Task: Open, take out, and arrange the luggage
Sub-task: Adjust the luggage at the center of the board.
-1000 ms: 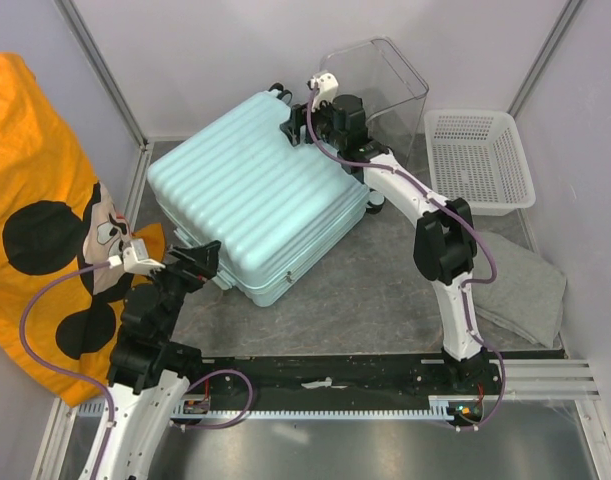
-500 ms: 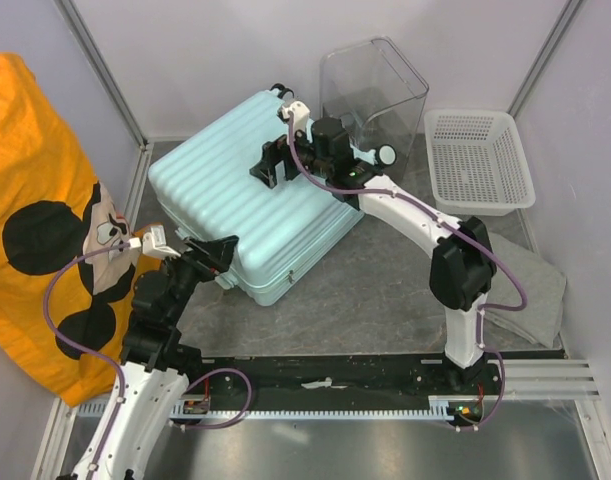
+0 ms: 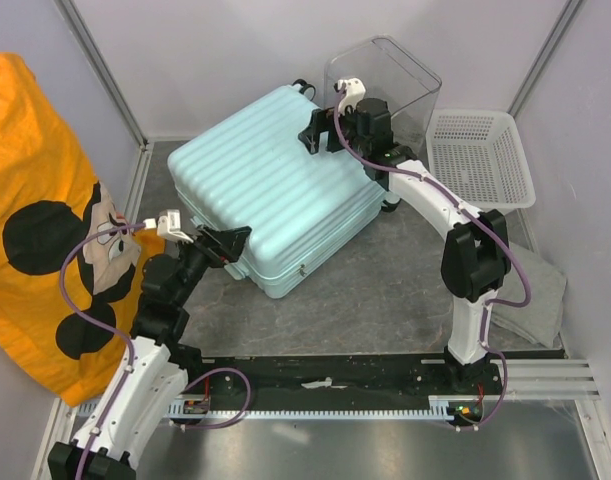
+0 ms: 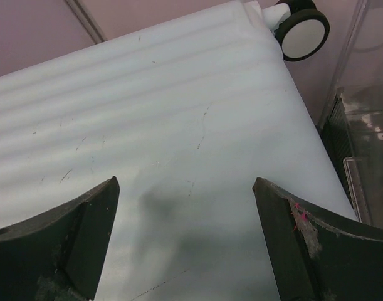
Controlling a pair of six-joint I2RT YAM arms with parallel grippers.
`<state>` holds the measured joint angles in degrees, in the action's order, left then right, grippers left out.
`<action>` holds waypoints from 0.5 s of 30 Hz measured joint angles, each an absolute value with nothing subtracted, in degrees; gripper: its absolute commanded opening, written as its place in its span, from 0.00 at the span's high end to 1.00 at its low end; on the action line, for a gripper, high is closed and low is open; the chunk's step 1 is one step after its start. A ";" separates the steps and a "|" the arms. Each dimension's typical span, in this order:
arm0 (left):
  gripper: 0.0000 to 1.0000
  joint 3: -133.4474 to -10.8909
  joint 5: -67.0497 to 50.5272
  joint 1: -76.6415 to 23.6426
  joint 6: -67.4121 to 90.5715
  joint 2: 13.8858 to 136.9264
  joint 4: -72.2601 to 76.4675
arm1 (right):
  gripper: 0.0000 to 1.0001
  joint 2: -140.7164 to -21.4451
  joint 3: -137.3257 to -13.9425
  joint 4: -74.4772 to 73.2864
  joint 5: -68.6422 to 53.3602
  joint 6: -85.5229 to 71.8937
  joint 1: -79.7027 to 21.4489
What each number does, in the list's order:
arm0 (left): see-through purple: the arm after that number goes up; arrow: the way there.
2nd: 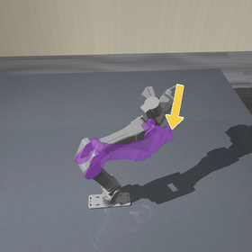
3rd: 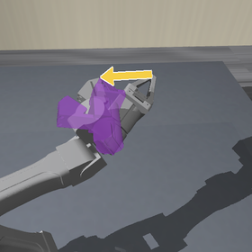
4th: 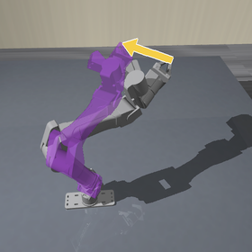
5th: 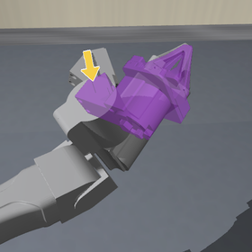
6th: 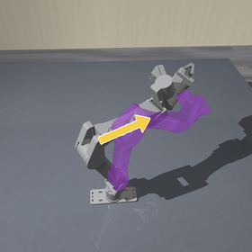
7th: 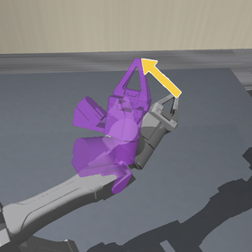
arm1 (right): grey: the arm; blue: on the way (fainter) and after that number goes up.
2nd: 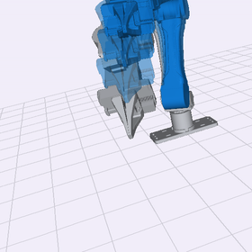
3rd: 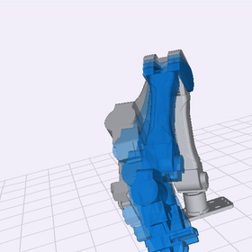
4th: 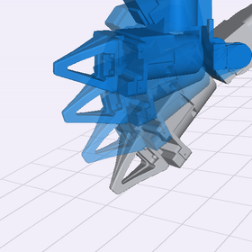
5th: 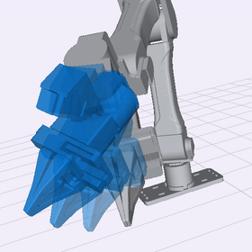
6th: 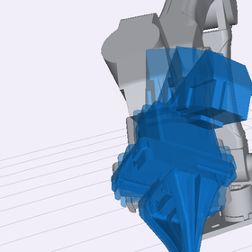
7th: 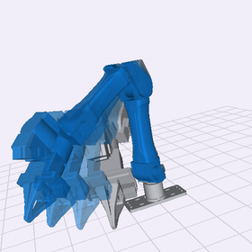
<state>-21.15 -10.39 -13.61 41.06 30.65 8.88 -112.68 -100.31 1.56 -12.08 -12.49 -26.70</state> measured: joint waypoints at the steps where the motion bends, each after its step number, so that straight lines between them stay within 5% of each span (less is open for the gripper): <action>1: 0.11 -21.15 -10.74 -13.61 40.97 31.38 9.74 | 0.03 -112.73 -100.33 1.72 -11.49 -12.53 -26.57; 8: 0.08 -21.78 -11.68 -14.92 39.97 38.39 16.45 | 0.03 -112.88 -100.53 2.20 -9.19 -12.62 -25.02; 15: 0.05 -25.56 -4.69 -17.06 37.26 35.66 5.93 | 0.03 -111.94 -98.32 4.40 -12.16 -12.40 -24.60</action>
